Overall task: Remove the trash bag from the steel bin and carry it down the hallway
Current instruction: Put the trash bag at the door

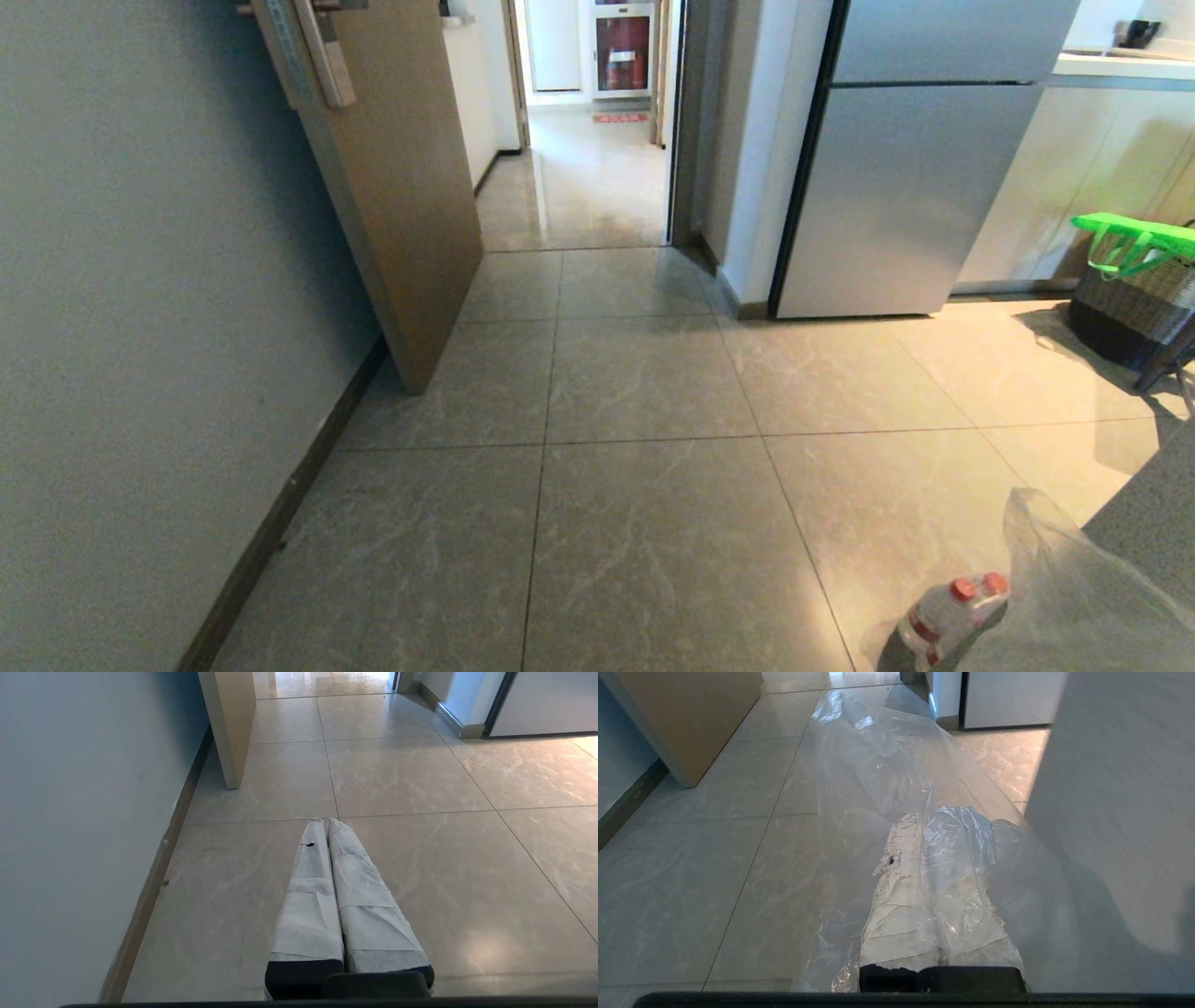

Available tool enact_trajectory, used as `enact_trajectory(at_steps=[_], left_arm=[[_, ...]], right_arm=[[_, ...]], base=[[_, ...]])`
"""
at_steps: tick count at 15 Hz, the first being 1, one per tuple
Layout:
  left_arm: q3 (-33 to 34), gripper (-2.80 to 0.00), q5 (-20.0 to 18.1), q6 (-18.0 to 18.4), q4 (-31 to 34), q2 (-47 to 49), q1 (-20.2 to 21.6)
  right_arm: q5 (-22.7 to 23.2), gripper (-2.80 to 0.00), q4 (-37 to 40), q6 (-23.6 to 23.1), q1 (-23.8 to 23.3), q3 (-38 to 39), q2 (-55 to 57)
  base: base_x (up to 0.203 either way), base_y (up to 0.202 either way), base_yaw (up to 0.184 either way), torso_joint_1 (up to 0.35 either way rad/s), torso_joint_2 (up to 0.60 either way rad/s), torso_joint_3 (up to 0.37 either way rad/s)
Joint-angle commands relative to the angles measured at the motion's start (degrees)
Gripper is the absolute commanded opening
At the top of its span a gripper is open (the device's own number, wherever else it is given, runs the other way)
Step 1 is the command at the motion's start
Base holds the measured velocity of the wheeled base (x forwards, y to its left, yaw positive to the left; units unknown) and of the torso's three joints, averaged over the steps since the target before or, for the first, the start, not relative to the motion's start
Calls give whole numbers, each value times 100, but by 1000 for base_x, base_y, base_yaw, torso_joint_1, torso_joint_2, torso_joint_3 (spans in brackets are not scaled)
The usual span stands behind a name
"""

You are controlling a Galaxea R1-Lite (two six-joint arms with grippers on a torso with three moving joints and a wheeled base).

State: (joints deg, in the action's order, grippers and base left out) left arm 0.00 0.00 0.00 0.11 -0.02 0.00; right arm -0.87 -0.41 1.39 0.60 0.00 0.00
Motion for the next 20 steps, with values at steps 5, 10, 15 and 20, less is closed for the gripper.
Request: enact_trajectory(at_steps=[5, 10, 15, 20], left_arm=[[0, -280, 0, 0, -2, 2, 0], [0, -280, 0, 0, -2, 2, 0], [0, -280, 0, 0, -2, 2, 0], [0, -280, 0, 0, -2, 2, 0]], right_arm=[[-1, -280, -3, 1, 2, 9, 9], [-1, -280, -3, 1, 2, 9, 9], [-1, -280, -3, 1, 2, 9, 9], [-1, -280, -3, 1, 11, 9, 9]], base=[[187, 0, 0, 0, 3, 5], [193, 0, 1, 1, 1, 4], [193, 0, 0, 5, 1, 0], [194, 0, 1, 4, 5, 3]])
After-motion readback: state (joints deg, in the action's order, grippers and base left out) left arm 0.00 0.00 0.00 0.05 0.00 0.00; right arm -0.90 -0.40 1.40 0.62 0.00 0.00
